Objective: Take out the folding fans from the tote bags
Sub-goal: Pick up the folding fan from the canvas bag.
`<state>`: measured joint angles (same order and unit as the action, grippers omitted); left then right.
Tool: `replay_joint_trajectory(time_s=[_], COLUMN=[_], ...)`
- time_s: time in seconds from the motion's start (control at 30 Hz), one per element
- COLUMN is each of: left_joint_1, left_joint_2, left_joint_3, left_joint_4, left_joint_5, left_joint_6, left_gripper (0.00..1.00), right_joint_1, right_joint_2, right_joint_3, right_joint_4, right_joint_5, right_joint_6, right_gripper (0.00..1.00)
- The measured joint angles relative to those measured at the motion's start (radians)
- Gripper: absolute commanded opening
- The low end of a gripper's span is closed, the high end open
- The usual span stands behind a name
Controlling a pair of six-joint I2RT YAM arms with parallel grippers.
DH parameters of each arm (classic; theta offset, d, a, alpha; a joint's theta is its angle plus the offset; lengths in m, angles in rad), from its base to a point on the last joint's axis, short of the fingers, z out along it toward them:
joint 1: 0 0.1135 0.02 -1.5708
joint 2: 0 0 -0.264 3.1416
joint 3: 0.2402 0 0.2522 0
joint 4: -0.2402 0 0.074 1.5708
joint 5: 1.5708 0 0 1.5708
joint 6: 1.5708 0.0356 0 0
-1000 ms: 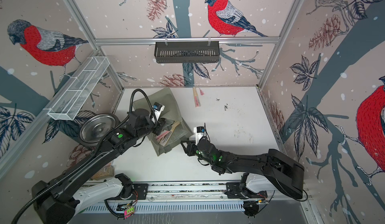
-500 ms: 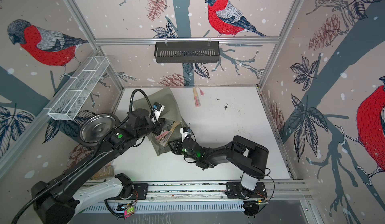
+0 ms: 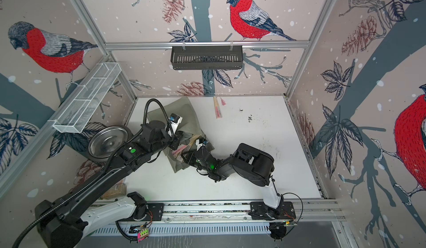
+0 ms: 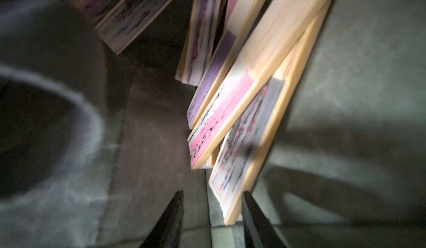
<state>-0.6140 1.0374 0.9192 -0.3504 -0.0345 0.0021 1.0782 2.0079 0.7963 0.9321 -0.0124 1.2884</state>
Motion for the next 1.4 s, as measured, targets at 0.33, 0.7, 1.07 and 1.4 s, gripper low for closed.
replay_joint_trajectory(time_s=[0.33, 0.7, 1.07, 1.4], left_joint_1=[-0.005, -0.007, -0.011, -0.011], left_joint_2=[0.001, 0.003, 0.005, 0.003], left_joint_3=[-0.001, -0.001, -0.001, -0.001], left_joint_4=[0.0, 0.0, 0.0, 0.0], left_joint_5=[-0.003, -0.003, -0.015, -0.017], left_joint_6=[0.0, 0.0, 0.006, 0.006], left_gripper=[0.0, 0.0, 0.0, 0.0], right_joint_1=[-0.029, -0.037, -0.064, -0.078], right_joint_2=[0.048, 0.108, 0.164, 0.09], right_joint_3=[0.053, 0.129, 0.154, 0.134], right_joint_4=[-0.019, -0.062, 0.0, -0.056], right_joint_5=[-0.007, -0.003, -0.059, -0.133], right_joint_6=[0.055, 0.098, 0.102, 0.047], right_gripper=[0.41, 0.39, 0.17, 0.13])
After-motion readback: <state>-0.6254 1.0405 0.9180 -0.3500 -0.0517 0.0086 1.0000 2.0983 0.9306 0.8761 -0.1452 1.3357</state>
